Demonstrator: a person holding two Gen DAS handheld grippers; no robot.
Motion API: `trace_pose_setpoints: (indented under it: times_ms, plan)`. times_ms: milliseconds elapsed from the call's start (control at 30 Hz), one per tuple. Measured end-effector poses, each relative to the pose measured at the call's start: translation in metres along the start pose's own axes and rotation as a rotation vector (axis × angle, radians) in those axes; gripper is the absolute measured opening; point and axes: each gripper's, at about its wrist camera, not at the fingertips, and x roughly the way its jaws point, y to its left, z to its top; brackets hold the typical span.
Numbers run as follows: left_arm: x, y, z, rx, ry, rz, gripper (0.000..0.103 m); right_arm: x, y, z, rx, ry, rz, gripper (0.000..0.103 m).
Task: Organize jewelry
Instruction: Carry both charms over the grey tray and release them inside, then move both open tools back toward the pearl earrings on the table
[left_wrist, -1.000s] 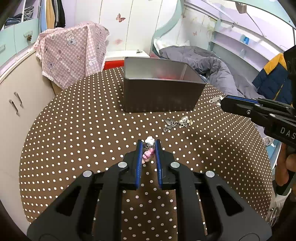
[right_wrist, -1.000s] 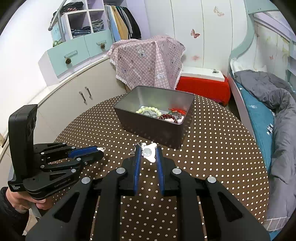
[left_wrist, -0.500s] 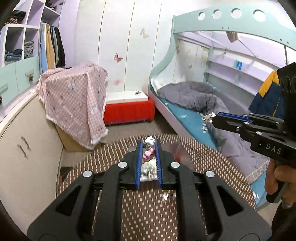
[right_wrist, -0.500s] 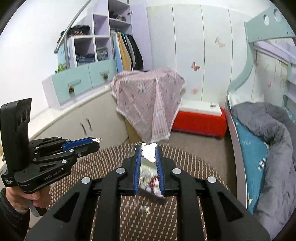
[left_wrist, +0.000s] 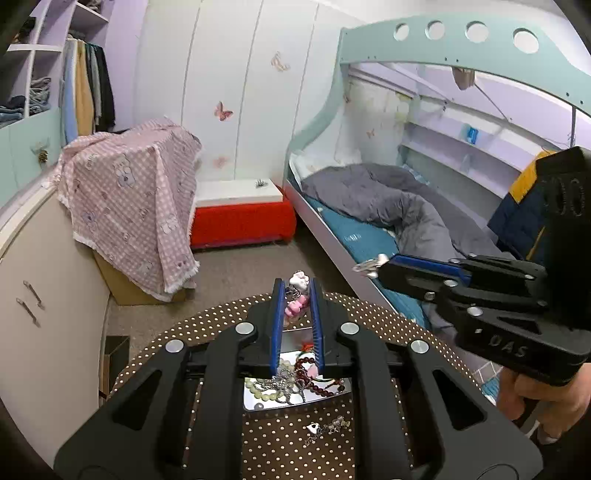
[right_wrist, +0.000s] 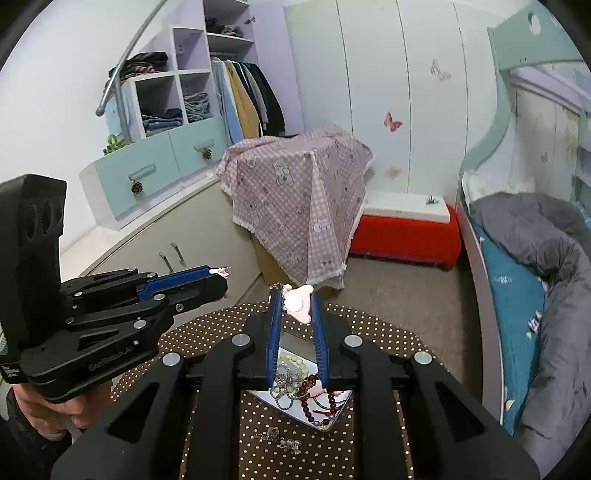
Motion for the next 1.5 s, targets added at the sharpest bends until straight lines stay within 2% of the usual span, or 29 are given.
trace_pose_setpoints:
  times_ms: [33,67,100,133,167,200,233,267,333,367,567,1100,1333,1500]
  plan:
    - [0.003,0.0,0.001,-0.002,0.001,0.01,0.014,0.005,-0.003,-0.001,0.013,0.01,0.001,0.015]
    - [0.005,0.0,0.002,-0.005,0.007,0.02,0.021,0.008,-0.005,0.0,0.019,0.018,0.0,0.015]
    - [0.01,0.002,0.001,-0.011,0.022,0.035,0.033,0.011,-0.007,-0.001,0.025,0.022,-0.005,0.017]
    - [0.012,0.004,0.0,-0.02,0.027,0.056,0.072,0.013,-0.009,-0.002,0.032,0.026,-0.011,0.029]
    - [0.011,0.006,0.0,-0.032,0.013,0.071,0.089,0.016,-0.011,-0.004,0.045,0.03,-0.014,0.036]
    - [0.007,0.009,-0.002,-0.053,-0.021,0.08,0.09,0.017,-0.013,-0.006,0.055,0.033,-0.027,0.048]
    - [0.005,0.012,-0.004,-0.062,-0.025,0.078,0.091,0.017,-0.014,-0.007,0.059,0.033,-0.034,0.065]
    - [0.004,0.014,-0.005,-0.067,-0.019,0.08,0.091,0.016,-0.016,-0.009,0.071,0.028,-0.049,0.071]
    - [0.001,0.018,-0.008,-0.072,-0.026,0.117,0.092,0.012,-0.021,-0.013,0.097,0.014,-0.063,0.09]
    - [-0.001,0.02,-0.01,-0.076,-0.03,0.132,0.092,0.011,-0.023,-0.015,0.105,0.009,-0.068,0.094]
    - [-0.017,0.026,-0.016,-0.086,-0.056,0.186,0.093,-0.002,-0.028,-0.017,0.147,-0.023,-0.122,0.095]
    - [-0.059,0.013,-0.032,-0.045,-0.125,0.236,0.094,-0.029,-0.013,-0.016,0.132,-0.082,-0.138,0.095]
    - [-0.064,0.012,-0.052,-0.04,-0.116,0.223,0.094,-0.047,-0.007,-0.026,0.119,-0.1,-0.143,0.095]
    - [-0.059,0.013,-0.075,-0.041,-0.069,0.214,0.094,-0.057,-0.009,-0.046,0.127,-0.099,-0.147,0.095]
